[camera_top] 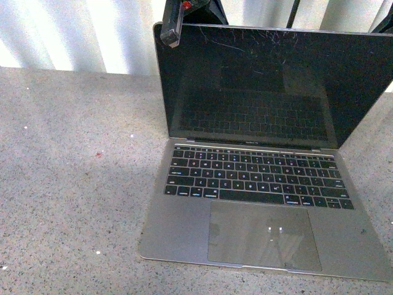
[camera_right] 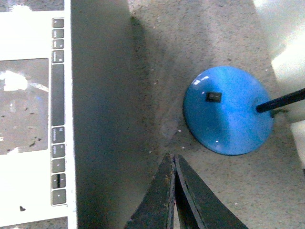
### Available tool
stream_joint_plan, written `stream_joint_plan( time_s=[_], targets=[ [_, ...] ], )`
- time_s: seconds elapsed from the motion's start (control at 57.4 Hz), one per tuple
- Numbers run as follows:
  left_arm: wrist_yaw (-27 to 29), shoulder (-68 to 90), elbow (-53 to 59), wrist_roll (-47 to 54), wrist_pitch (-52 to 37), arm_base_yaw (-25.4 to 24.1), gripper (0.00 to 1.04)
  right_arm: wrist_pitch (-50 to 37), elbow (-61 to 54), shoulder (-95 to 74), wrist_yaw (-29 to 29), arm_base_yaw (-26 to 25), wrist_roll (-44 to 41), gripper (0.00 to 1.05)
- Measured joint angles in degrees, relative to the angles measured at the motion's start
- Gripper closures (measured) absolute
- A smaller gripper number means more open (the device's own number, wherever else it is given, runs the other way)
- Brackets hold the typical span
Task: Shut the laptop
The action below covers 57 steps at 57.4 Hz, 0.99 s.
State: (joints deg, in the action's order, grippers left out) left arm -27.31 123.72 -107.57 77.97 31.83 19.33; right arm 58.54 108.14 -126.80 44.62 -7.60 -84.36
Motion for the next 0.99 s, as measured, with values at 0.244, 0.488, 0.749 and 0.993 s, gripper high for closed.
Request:
stream_joint_plan(
  time_s=[0.244, 0.488, 0.749, 0.993],
  targets=[
    [-0.8, -3.1, 5.8, 1.8, -0.7, 0.9, 1.01, 1.0, -3.2, 2.2, 0.0, 0.9, -0.9, 1.02],
    [-1.4, -5.7, 11.5, 2.4, -2.0, 1.6, 1.01, 2.1, -7.7, 5.4, -1.2, 2.8, -2.5, 1.02],
    [-1.5, -7.4, 17.2, 2.8, -5.0, 2.7, 1.01, -0.4, -12.6, 6.6, -1.0, 4.2, -2.4, 1.02],
    [-2.3, -6.4, 23.5, 2.4, -8.2, 3.2, 1.01, -3.4, -17.7, 7.3, -1.0, 6.0, -2.0, 1.02]
  ],
)
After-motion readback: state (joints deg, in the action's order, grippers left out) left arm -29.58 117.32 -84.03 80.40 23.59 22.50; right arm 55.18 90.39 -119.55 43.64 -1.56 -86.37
